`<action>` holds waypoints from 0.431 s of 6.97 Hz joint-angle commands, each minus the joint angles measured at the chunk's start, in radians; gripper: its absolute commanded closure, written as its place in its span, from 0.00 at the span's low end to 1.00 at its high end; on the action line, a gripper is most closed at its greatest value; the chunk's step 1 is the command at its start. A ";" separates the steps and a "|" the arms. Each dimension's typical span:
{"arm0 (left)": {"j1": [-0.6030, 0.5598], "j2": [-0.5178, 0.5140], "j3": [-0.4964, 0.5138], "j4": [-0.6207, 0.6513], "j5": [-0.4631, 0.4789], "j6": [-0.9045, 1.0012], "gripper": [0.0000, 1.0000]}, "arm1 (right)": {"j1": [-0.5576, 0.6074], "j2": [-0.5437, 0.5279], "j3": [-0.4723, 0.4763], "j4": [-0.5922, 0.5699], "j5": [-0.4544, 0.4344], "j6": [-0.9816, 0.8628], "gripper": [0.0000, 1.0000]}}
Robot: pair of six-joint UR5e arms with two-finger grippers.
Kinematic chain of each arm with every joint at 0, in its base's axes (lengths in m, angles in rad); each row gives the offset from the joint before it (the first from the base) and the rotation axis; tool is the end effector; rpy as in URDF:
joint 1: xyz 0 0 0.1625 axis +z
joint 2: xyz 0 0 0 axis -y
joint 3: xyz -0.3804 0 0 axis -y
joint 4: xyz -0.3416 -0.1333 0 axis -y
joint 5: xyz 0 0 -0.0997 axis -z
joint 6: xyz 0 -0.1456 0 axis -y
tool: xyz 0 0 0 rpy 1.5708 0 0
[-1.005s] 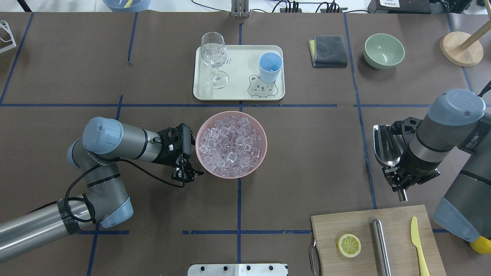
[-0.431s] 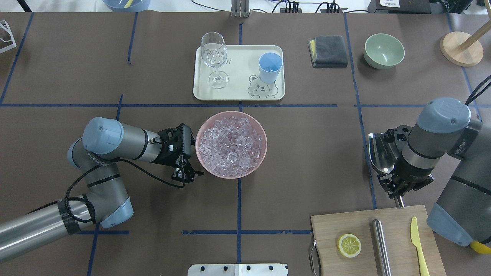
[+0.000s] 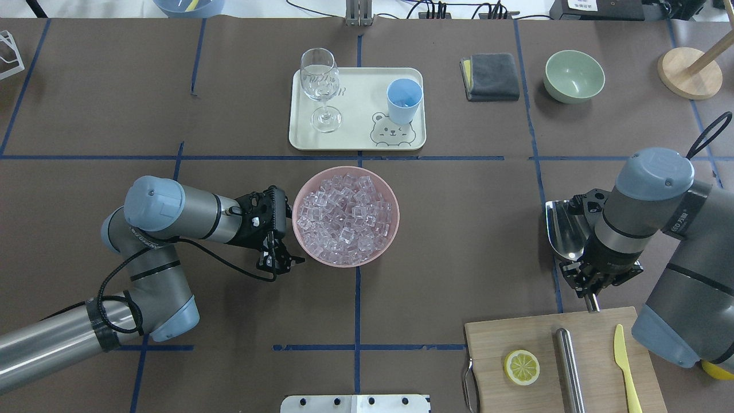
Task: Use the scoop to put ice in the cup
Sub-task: 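Carry the empty scoop back and lower it onto the table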
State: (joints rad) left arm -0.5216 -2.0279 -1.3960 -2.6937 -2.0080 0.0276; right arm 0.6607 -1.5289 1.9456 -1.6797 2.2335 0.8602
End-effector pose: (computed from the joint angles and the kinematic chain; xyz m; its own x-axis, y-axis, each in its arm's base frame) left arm 0.5214 -0.3823 0.3321 0.0853 0.9954 -0.0425 -0.1453 0.0547 0.9879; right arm -0.3349 -0.3156 0.4835 0.7899 -0.0373 0.6121 0.2357 0.9400 -0.2468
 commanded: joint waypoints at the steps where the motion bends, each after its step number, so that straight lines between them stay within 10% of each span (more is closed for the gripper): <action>1: 0.000 0.000 0.000 0.000 0.000 0.000 0.00 | -0.003 0.006 -0.005 0.000 0.000 -0.007 1.00; 2: 0.002 0.000 0.000 0.000 0.000 0.000 0.00 | -0.003 0.006 -0.005 0.000 0.000 -0.006 1.00; 3: 0.000 0.000 0.000 0.000 0.000 -0.002 0.00 | -0.003 0.006 -0.004 0.001 -0.003 0.005 0.03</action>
State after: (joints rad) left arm -0.5208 -2.0279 -1.3959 -2.6937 -2.0080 0.0273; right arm 0.6582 -1.5237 1.9412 -1.6793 2.2328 0.8570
